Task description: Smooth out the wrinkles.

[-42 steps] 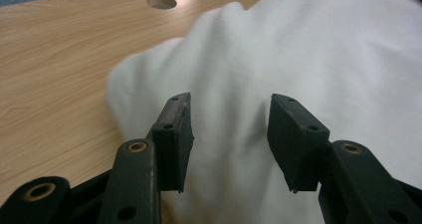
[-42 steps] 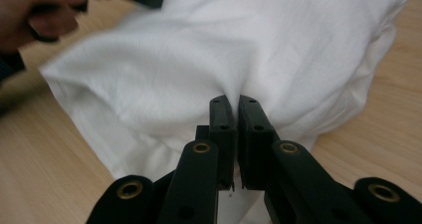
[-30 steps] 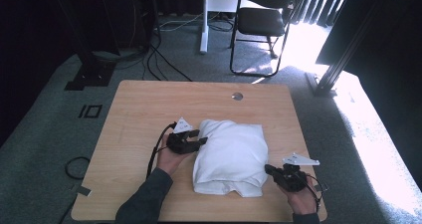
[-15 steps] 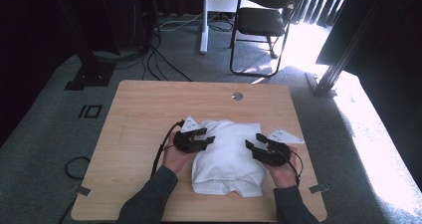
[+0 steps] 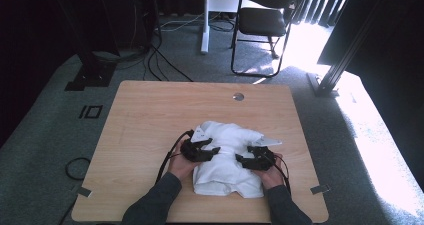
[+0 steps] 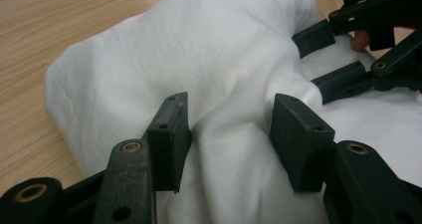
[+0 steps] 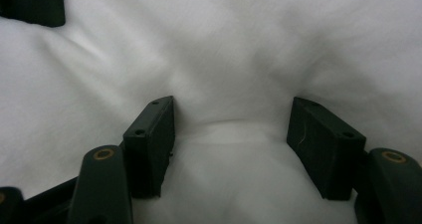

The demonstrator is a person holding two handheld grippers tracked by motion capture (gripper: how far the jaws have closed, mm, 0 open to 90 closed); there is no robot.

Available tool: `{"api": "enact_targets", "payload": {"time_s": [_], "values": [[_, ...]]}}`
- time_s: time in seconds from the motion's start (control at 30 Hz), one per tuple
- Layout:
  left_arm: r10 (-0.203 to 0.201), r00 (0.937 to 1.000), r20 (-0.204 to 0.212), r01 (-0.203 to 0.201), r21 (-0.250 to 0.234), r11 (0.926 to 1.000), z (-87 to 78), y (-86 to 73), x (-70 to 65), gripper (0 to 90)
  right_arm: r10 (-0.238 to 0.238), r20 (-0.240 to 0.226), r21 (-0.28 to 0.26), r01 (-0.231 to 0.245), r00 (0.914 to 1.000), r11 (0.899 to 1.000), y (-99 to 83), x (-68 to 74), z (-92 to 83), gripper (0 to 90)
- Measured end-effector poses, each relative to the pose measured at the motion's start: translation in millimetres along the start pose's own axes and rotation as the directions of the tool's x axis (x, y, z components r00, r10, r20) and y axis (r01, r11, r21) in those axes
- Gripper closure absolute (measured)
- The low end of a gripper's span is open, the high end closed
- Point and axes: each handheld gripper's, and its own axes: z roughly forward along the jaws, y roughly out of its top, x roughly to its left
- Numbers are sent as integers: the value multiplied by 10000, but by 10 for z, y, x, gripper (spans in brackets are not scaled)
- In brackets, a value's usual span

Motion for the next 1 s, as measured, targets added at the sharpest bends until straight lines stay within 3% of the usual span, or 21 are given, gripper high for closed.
{"api": "enact_targets", "payload": {"time_s": [0.2, 0.37, 0.4, 0.43, 0.5, 0.53, 0.57, 0.6, 0.63, 0.67, 0.77, 0.97, 1.0], "values": [[-291, 9986, -450, 287, -90, 9995, -31, -48, 224, 508, -17, 14, -50, 17, 10000, 10000, 175, 55, 227, 346], [-596, 9889, -1364, 574, -203, 9981, -107, -92, 567, 506, -77, -17, -47, 77, 10000, 10000, 413, 137, 509, 346], [-596, 9889, -1364, 574, -203, 9981, -107, -92, 567, 505, -96, -22, -22, 95, 10000, 10000, 468, 151, 568, 346], [-689, 9824, -1734, 672, -157, 9976, -131, -87, 690, 502, -96, -16, -15, 96, 10000, 10000, 524, 164, 628, 346], [-839, 9747, -2070, 828, -141, 9965, -147, -85, 813, 496, -117, -11, -41, 117, 9999, 9999, 633, 187, 750, 346], [-839, 9747, -2070, 828, -141, 9965, -147, -85, 813, 493, -117, -11, -41, 117, 9999, 9999, 633, 187, 750, 346], [-1061, 9662, -2351, 1049, -175, 9943, -154, -81, 926, 490, -160, 30, -75, 160, 9999, 9998, 734, 198, 860, 345], [-1061, 9662, -2351, 1049, -175, 9943, -154, -81, 926, 489, -193, 67, -104, 194, 9998, 9998, 779, 199, 914, 341], [-1359, 9598, -2455, 1341, -243, 9907, -155, -75, 1020, 487, -147, 91, -100, 148, 9998, 9998, 822, 198, 959, 337], [-1478, 9577, -2471, 1458, -267, 9890, -154, -71, 1052, 486, -144, 111, -96, 145, 9998, 9998, 858, 191, 995, 332], [-1849, 9533, -2390, 1808, -394, 9827, -179, -52, 1071, 482, -137, 212, -72, 139, 9997, 9999, 924, 162, 1046, 321], [-2042, 9507, -2336, 1929, -705, 9787, -330, -41, 957, 483, 19, 86, -178, -17, 10000, 9998, 916, 116, 924, 316], [-2120, 9533, -2153, 1971, -884, 9764, -440, -54, 881, 482, -134, 63, -460, 137, 9999, 9988, 857, 103, 716, 315]]}}
